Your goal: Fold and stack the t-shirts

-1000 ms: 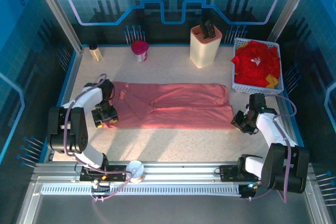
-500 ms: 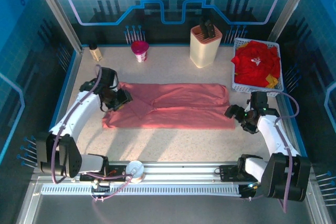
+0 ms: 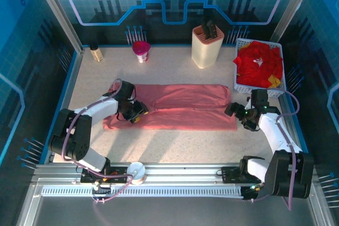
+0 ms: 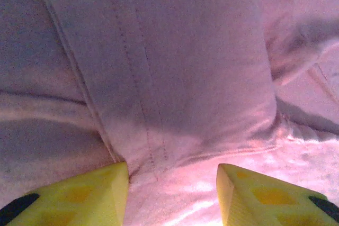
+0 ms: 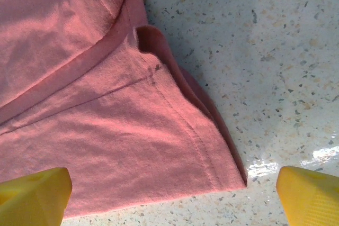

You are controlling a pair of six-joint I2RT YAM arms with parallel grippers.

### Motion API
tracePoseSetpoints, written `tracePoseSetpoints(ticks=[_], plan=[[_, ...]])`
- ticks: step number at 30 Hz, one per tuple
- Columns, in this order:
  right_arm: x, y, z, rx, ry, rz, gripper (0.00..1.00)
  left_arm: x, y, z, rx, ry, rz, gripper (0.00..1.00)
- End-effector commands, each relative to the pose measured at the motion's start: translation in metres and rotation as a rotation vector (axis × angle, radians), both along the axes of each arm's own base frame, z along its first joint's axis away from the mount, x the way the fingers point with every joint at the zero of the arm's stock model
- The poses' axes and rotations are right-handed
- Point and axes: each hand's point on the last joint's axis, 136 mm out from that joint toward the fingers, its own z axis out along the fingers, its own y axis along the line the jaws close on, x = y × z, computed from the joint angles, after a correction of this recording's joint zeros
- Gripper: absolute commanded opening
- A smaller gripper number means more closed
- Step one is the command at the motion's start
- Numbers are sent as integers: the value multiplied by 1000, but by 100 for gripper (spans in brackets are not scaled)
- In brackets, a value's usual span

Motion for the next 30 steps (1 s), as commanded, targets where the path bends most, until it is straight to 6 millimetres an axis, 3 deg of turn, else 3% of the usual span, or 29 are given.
tracePoseSetpoints(ticks=[1,12,19,23,30], plan=[[1,4,1,5,1,12,100,2,0,-11,11,10,21,48],[-2,2,0,-10,7,20,100,-15,9,-10,45,13,26,48],[-3,3,3,-18,8,34,100,-9,8,-17,46,5,27,46],[-5,4,4,-13,5,34,100,-2,8,-17,52,-13,27,41],[-8,4,2,-10,8,38,100,8,5,-12,48,-41,26,25]])
